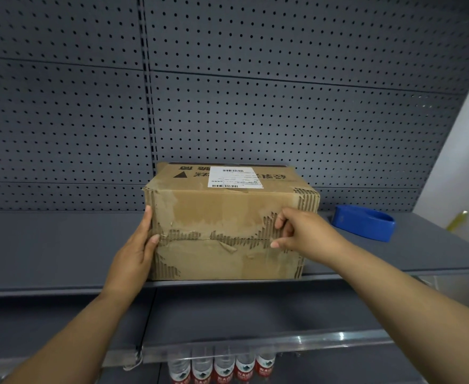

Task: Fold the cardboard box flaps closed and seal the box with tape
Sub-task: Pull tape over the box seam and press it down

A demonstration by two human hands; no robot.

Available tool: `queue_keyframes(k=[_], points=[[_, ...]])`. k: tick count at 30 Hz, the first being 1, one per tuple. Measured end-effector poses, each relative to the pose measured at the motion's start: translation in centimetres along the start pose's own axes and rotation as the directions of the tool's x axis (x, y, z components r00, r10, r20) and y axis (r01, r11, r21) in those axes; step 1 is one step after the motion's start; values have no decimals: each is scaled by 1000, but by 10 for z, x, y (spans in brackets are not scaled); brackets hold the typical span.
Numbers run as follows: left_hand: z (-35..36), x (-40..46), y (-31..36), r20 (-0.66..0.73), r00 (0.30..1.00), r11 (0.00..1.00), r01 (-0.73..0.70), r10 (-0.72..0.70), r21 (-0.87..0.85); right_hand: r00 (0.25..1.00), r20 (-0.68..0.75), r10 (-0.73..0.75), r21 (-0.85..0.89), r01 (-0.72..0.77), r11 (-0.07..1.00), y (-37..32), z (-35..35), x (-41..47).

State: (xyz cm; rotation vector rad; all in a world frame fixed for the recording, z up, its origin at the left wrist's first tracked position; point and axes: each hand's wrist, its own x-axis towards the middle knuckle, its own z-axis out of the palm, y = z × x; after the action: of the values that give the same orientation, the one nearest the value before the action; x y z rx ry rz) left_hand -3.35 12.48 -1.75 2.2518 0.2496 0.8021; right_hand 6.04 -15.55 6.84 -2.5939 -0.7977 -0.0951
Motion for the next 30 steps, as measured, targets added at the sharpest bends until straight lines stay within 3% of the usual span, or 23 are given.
queue_keyframes(k=[10,16,30], points=[[2,1,0,-21,1000,1000,17,-17,18,991,-130,-28,-144,9,990,23,-4,-4],[3,1,1,-16,999,999,34,-34,10,985,-171,-23,-133,0,991,35,-9,-6],[5,4,-8,-15,999,996,29,-28,85,919,-313,-241,-252,165,954,54,6,-6]])
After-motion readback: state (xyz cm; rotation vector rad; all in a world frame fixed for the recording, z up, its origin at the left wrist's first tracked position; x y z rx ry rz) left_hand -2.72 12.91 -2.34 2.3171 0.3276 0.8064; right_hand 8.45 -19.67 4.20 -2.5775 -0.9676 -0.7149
